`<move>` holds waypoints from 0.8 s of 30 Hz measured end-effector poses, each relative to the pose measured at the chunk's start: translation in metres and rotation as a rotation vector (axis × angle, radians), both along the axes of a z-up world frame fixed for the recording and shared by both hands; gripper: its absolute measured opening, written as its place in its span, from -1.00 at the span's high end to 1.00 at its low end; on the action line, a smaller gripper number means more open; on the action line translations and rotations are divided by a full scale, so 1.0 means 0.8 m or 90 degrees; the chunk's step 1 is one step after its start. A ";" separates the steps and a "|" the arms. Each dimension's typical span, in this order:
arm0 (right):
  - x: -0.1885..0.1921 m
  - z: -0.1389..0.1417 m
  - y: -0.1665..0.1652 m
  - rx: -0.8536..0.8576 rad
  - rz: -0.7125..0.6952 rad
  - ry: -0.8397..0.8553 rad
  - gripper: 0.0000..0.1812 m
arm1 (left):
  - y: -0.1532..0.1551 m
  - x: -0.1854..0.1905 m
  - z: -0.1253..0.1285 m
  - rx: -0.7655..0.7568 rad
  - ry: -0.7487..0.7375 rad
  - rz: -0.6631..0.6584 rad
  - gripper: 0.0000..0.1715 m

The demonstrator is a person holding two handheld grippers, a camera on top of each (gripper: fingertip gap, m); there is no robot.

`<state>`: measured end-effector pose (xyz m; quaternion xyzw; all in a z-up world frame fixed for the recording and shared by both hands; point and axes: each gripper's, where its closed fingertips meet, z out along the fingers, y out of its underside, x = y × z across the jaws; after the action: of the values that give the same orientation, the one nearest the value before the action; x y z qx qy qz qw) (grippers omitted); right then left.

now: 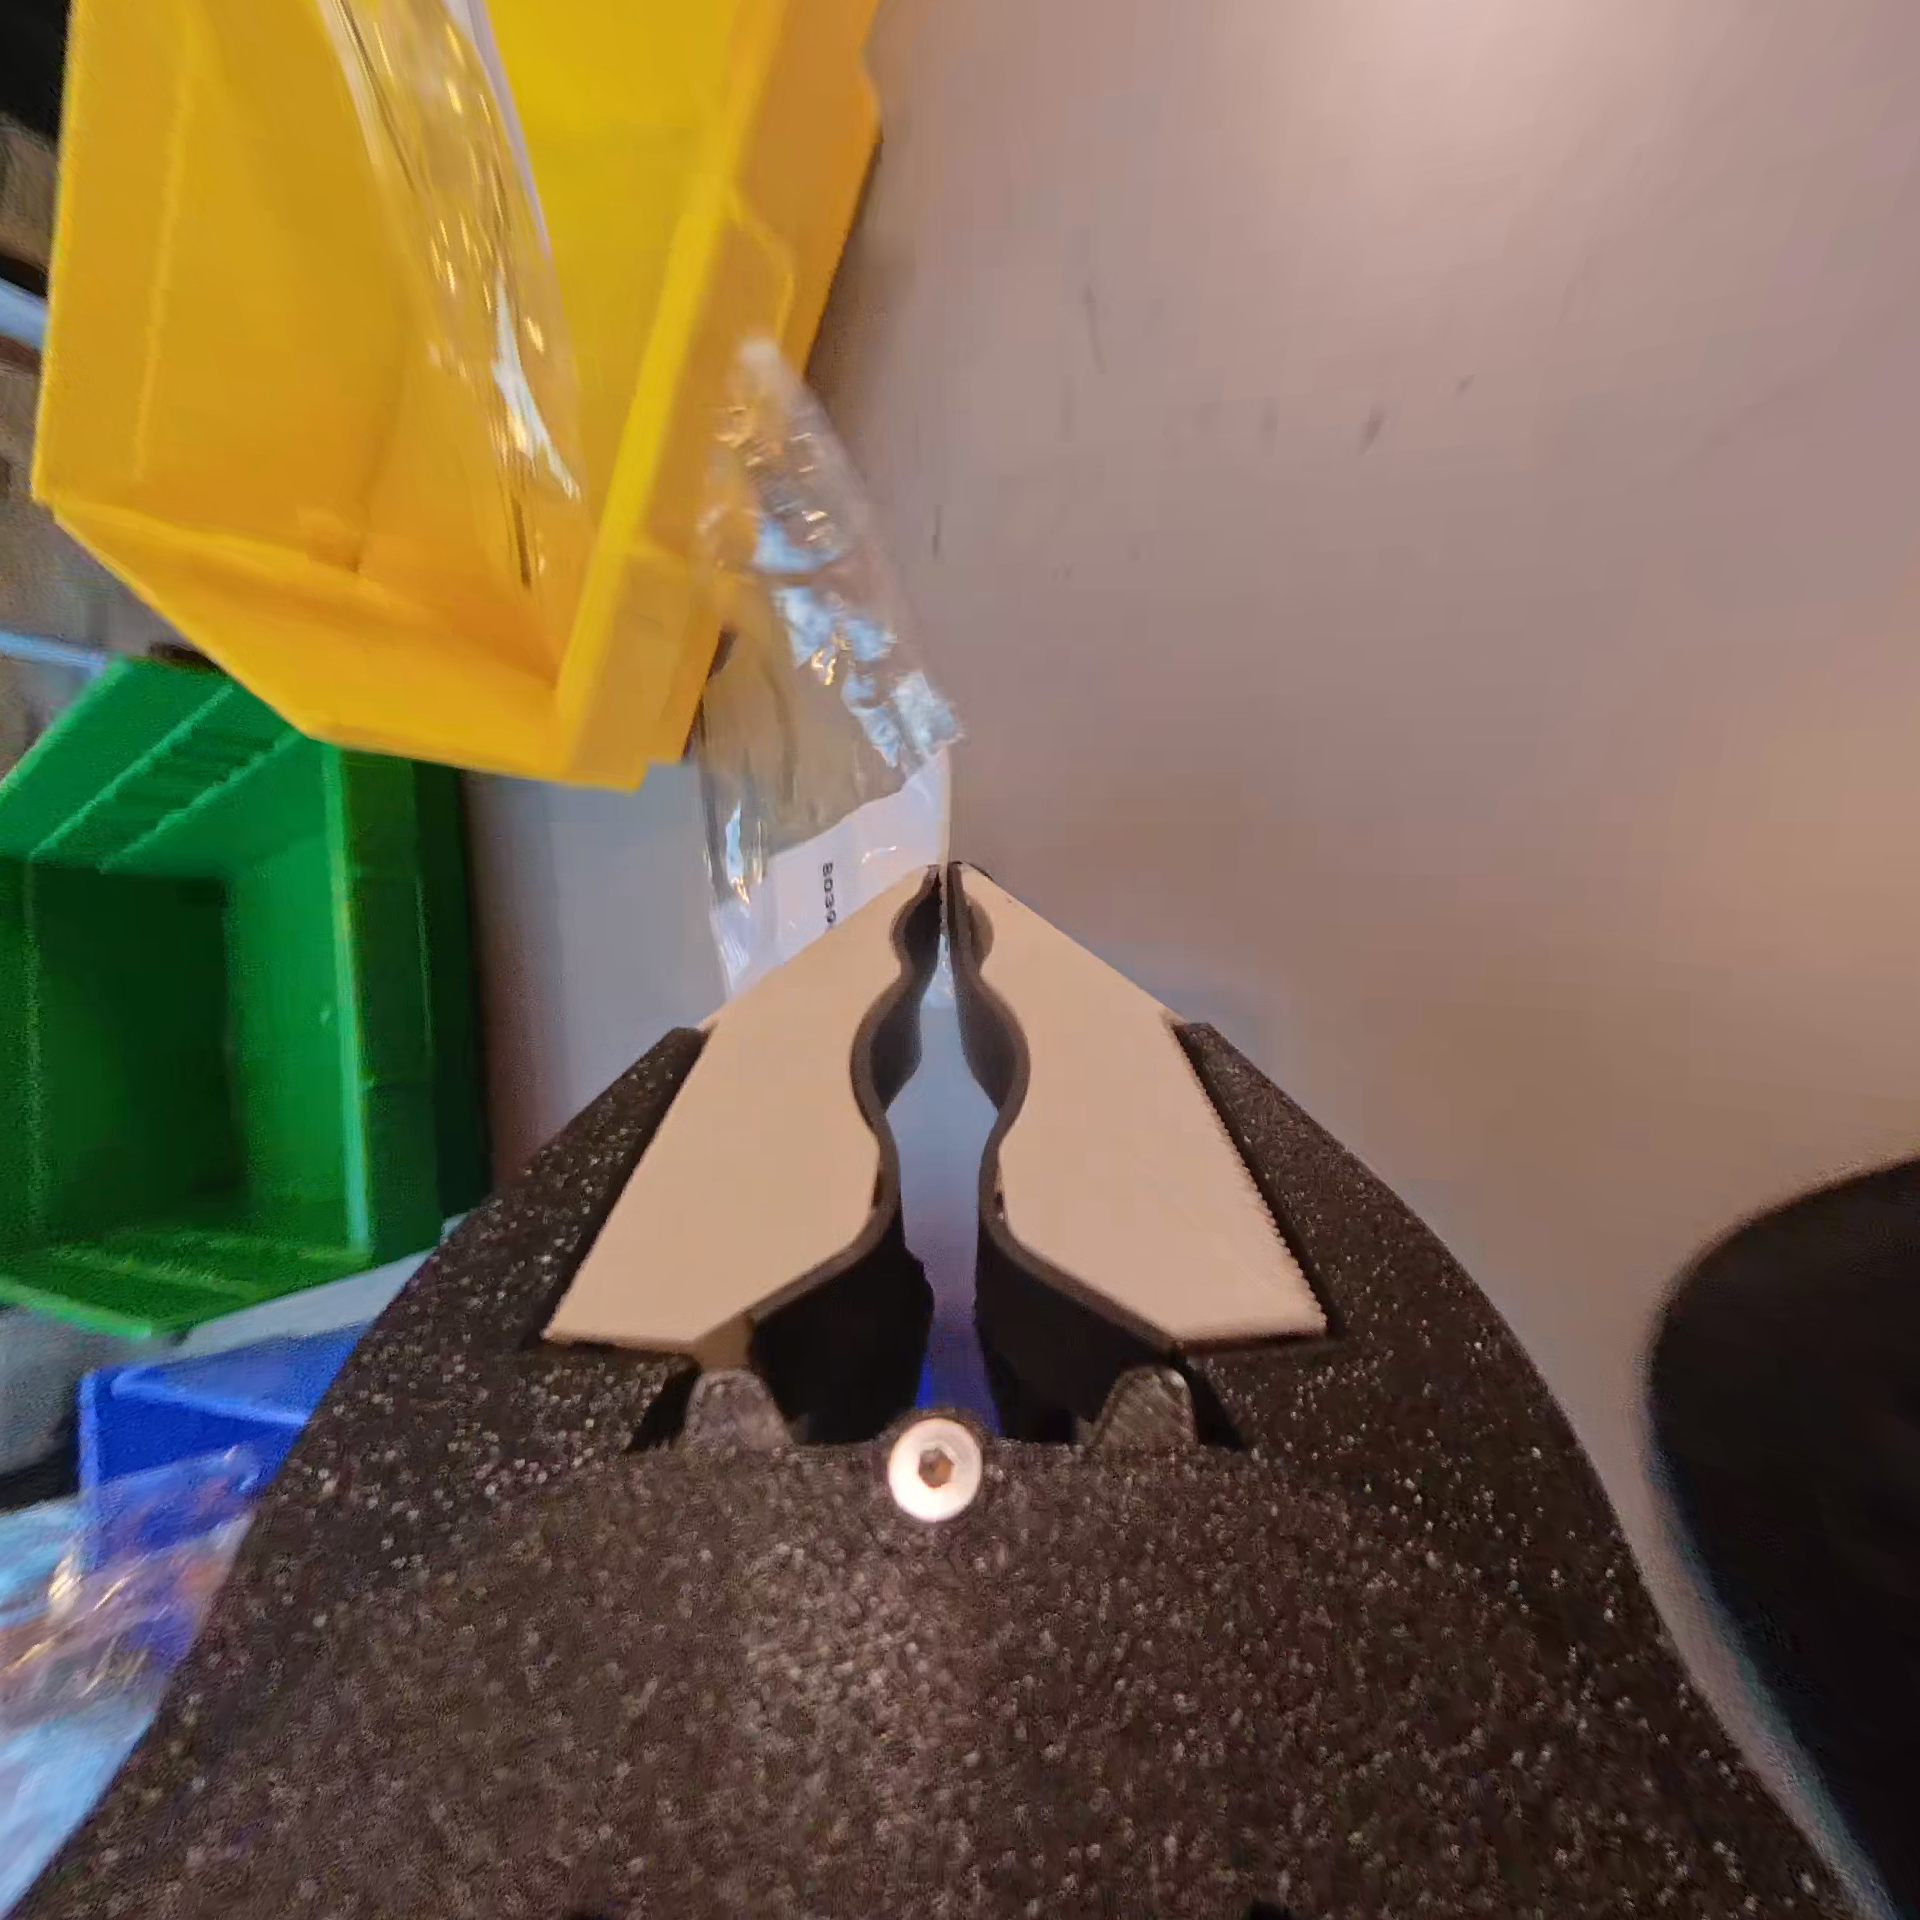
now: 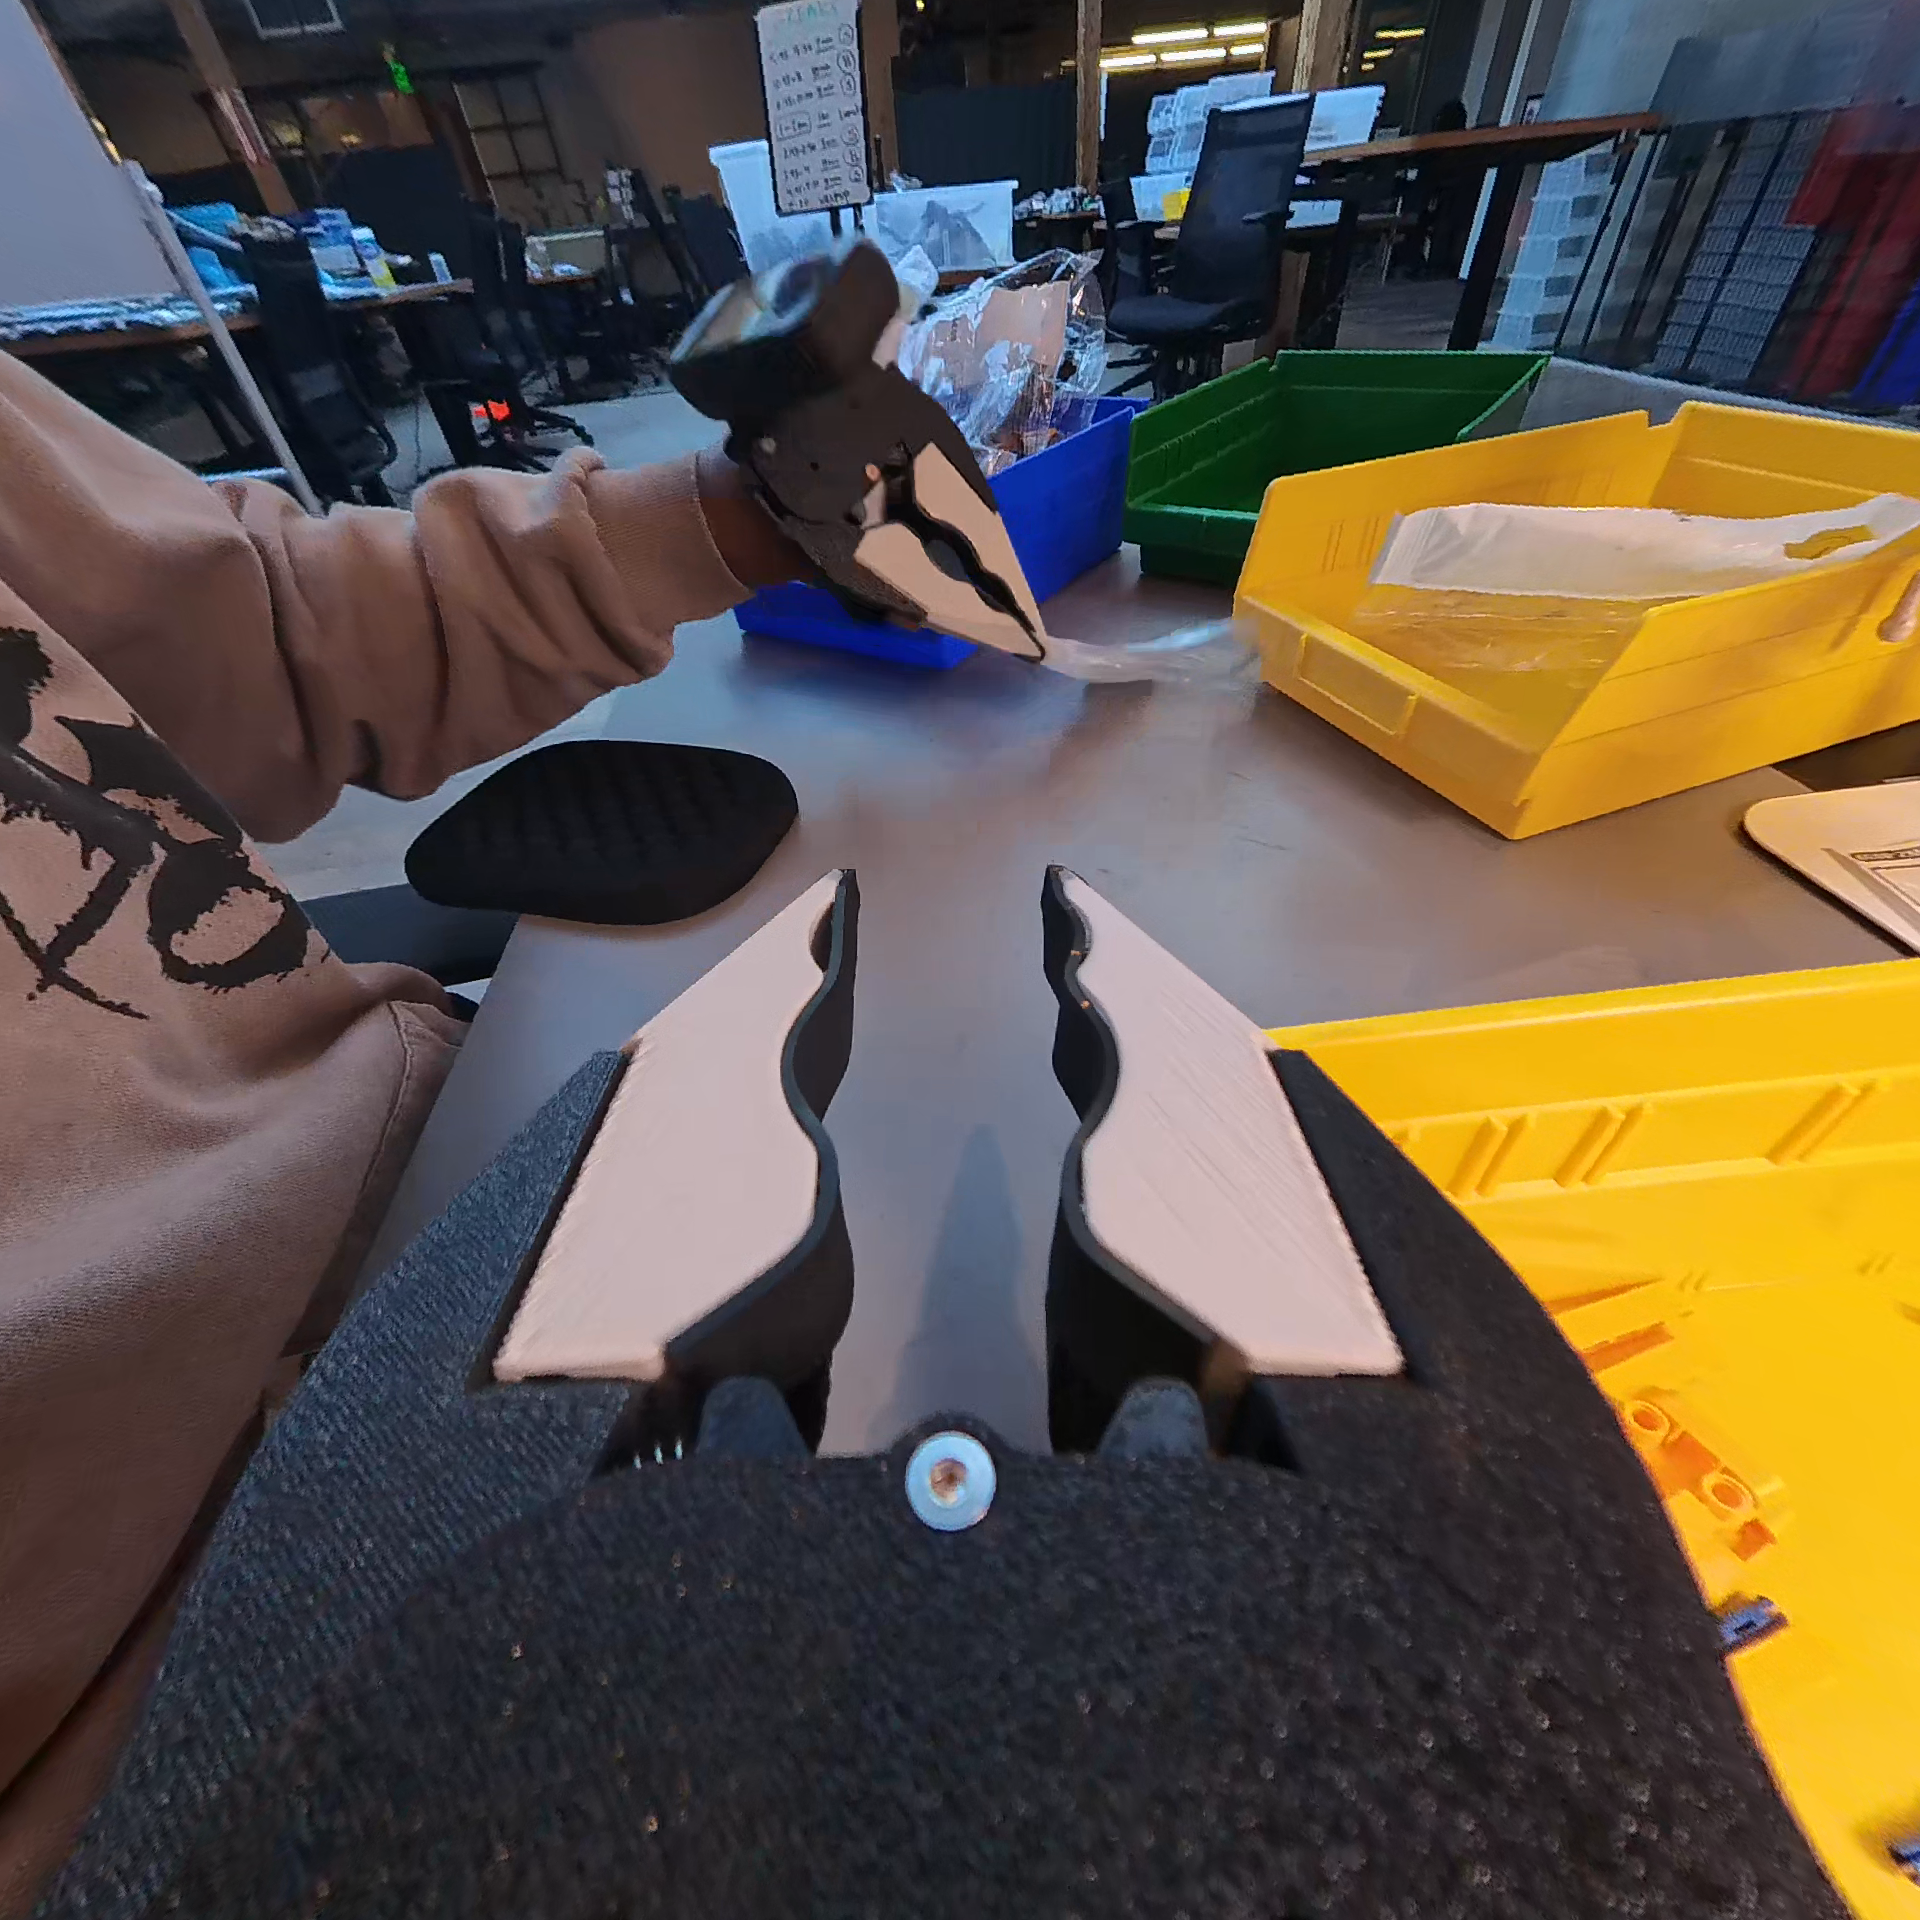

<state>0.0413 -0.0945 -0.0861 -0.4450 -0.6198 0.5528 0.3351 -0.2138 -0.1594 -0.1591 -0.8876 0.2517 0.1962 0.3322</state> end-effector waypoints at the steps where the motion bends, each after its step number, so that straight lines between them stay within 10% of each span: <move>1: 0.000 0.000 -0.001 -0.002 0.001 0.001 0.61 | 0.000 0.018 0.018 0.043 -0.046 -0.031 1.00; 9: -0.003 0.008 -0.005 -0.014 -0.004 0.036 0.59 | -0.024 0.165 0.134 0.273 -0.392 -0.310 1.00; 15: 0.002 0.040 0.004 0.086 -0.065 0.129 0.12 | -0.035 0.242 0.155 0.279 -0.592 -0.518 1.00; 17: 0.010 0.046 -0.011 0.105 -0.025 0.153 0.22 | -0.024 0.257 0.146 0.257 -0.610 -0.541 1.00; 20: 0.023 0.056 -0.022 0.127 0.005 0.192 1.00 | 0.006 0.261 0.128 0.230 -0.596 -0.511 1.00; 24: 0.020 0.052 0.002 0.220 -0.069 0.177 1.00 | 0.068 0.235 0.091 0.170 -0.563 -0.351 1.00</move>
<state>0.0576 -0.0929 -0.0447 -0.3335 -0.6283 0.4755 0.5177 -0.0257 -0.1053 -0.0864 -0.7364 0.2845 -0.2605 0.5558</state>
